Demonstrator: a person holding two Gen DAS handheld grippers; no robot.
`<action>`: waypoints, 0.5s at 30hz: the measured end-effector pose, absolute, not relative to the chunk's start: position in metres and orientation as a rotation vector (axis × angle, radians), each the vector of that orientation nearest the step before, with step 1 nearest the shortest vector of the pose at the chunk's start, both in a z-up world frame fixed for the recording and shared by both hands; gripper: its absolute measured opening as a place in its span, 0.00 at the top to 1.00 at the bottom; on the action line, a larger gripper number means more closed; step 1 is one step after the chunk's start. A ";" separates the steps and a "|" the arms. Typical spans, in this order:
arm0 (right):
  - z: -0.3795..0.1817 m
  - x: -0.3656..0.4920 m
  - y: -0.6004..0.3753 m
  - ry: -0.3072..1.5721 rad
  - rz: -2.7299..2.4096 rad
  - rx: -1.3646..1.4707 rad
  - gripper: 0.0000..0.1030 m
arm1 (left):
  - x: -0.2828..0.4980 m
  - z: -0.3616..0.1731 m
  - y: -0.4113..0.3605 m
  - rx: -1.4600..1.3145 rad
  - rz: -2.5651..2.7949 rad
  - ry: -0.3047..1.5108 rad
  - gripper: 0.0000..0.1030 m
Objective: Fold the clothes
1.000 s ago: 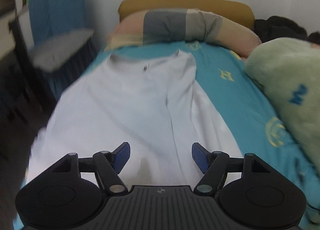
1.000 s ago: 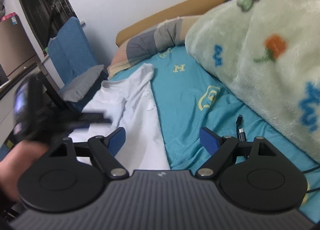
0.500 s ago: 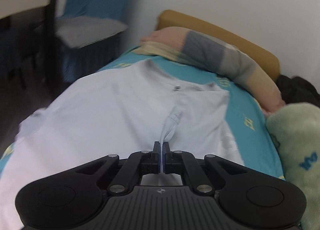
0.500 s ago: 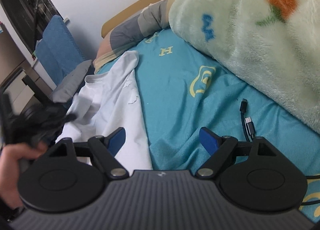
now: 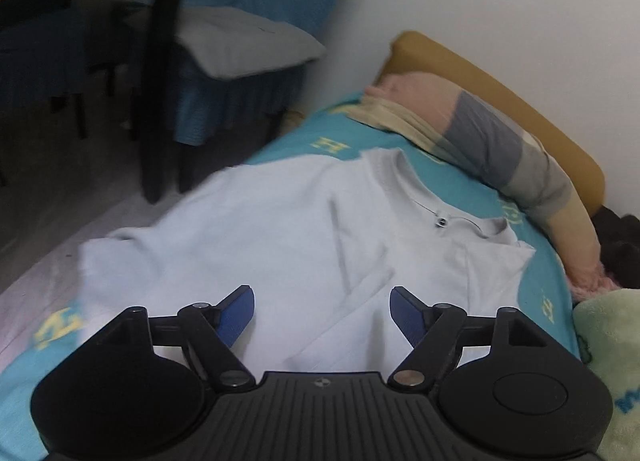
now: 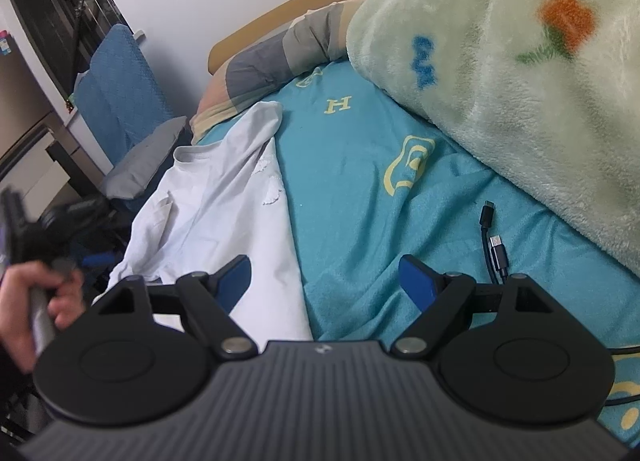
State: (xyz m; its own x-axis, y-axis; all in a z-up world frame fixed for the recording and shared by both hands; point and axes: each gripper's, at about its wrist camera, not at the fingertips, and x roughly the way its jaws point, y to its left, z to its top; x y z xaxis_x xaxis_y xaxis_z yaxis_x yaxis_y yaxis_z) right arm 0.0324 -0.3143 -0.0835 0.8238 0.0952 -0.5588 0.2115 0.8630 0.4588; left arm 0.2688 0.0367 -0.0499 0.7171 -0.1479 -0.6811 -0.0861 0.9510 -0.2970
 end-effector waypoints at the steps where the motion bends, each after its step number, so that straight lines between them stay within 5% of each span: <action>1: -0.085 0.034 -0.314 0.610 -0.066 0.534 0.20 | 0.281 -0.053 0.026 -0.286 -0.035 0.776 0.25; 6: -0.090 0.039 -0.312 0.613 -0.064 0.527 0.20 | 0.329 -0.073 -0.034 -0.026 -0.019 0.785 0.32; 9: -0.093 0.044 -0.310 0.614 -0.052 0.532 0.20 | 0.346 -0.082 -0.060 0.137 0.009 0.806 0.90; 15: -0.095 0.049 -0.304 0.599 -0.024 0.507 0.20 | 0.355 -0.051 -0.053 0.087 -0.028 0.608 0.95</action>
State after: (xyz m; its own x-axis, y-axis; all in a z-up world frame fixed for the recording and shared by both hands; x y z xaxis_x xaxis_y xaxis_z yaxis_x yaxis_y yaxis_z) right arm 0.0490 -0.3040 -0.0946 0.8295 0.1229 -0.5449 0.1652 0.8779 0.4495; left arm 0.3549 -0.0532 -0.0514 0.8204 -0.0009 -0.5718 0.0523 0.9959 0.0735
